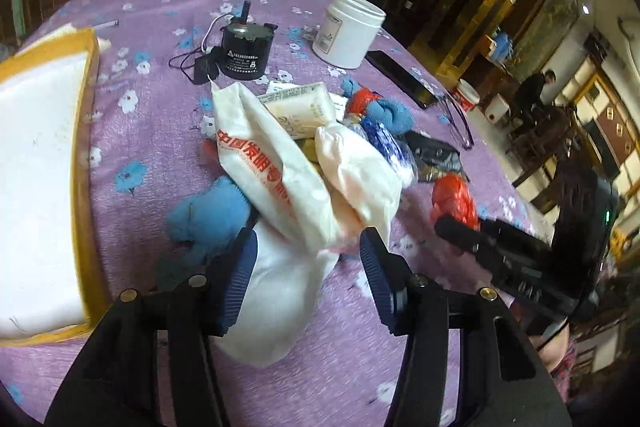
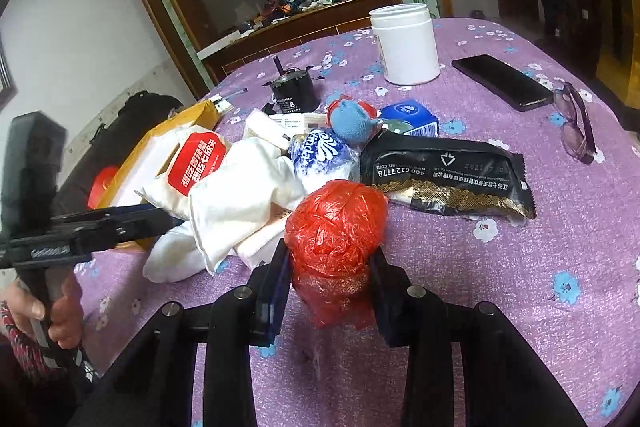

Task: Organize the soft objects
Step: 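Grasp the red plastic bag with the right tool while the left tool lifts the package, then carry the white package and red bag toward the yellow-rimmed white box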

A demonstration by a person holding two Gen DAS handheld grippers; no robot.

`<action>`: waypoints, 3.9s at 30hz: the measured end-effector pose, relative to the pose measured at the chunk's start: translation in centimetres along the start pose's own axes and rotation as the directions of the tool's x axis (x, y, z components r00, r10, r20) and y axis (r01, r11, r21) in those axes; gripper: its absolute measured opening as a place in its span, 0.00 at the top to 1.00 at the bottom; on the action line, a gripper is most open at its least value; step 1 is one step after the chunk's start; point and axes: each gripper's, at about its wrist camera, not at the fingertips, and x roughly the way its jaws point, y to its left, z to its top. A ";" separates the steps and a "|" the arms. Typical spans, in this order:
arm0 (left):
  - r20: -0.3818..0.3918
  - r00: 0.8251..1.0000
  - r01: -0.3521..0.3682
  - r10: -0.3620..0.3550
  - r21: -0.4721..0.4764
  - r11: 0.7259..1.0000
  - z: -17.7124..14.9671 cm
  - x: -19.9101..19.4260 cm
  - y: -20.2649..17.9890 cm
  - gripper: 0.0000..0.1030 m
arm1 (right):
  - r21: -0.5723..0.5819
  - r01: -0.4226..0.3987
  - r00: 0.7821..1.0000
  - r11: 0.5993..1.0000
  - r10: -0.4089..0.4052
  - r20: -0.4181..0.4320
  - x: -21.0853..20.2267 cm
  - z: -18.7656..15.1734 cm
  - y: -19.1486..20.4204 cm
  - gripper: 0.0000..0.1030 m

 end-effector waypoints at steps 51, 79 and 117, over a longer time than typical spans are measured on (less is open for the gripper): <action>0.335 0.939 -0.102 0.078 0.055 0.993 0.8 -5.9 2.2 0.67 | 0.027 0.037 0.999 0.999 -0.038 0.029 -0.3 0.7 0.9 0.64; 0.421 0.875 -0.207 0.238 -0.118 0.971 0.4 -12.9 12.3 0.67 | -0.280 -0.111 0.994 0.954 0.110 -0.020 2.6 5.1 19.0 0.64; 0.063 0.980 -0.165 0.188 -0.261 0.951 11.2 -2.4 25.5 0.67 | -0.226 -0.125 0.973 0.966 0.074 -0.220 21.8 16.3 27.1 0.63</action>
